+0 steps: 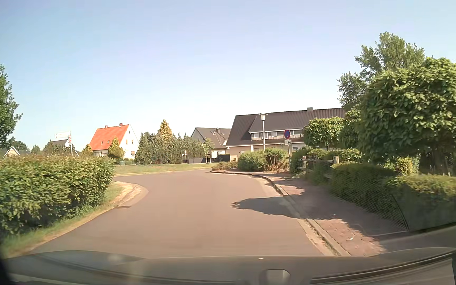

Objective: Follow the waypoints while adhering to traffic rules and regulations

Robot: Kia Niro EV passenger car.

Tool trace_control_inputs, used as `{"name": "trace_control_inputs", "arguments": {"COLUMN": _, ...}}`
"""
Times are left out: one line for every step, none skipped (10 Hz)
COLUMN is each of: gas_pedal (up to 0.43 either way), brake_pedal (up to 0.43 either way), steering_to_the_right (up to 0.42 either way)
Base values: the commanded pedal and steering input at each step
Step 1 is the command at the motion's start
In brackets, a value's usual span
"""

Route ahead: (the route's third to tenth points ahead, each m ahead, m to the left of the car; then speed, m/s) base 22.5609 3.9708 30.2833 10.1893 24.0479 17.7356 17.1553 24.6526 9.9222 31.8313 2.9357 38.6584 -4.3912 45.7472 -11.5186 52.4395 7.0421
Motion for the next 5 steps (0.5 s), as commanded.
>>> {"name": "trace_control_inputs", "arguments": {"gas_pedal": 0.000, "brake_pedal": 0.006, "steering_to_the_right": -0.012}}
{"name": "trace_control_inputs", "arguments": {"gas_pedal": 0.000, "brake_pedal": 0.006, "steering_to_the_right": -0.012}}
{"name": "trace_control_inputs", "arguments": {"gas_pedal": 0.000, "brake_pedal": 0.006, "steering_to_the_right": -0.010}}
{"name": "trace_control_inputs", "arguments": {"gas_pedal": 0.000, "brake_pedal": 0.006, "steering_to_the_right": -0.011}}
{"name": "trace_control_inputs", "arguments": {"gas_pedal": 0.000, "brake_pedal": 0.006, "steering_to_the_right": -0.016}}
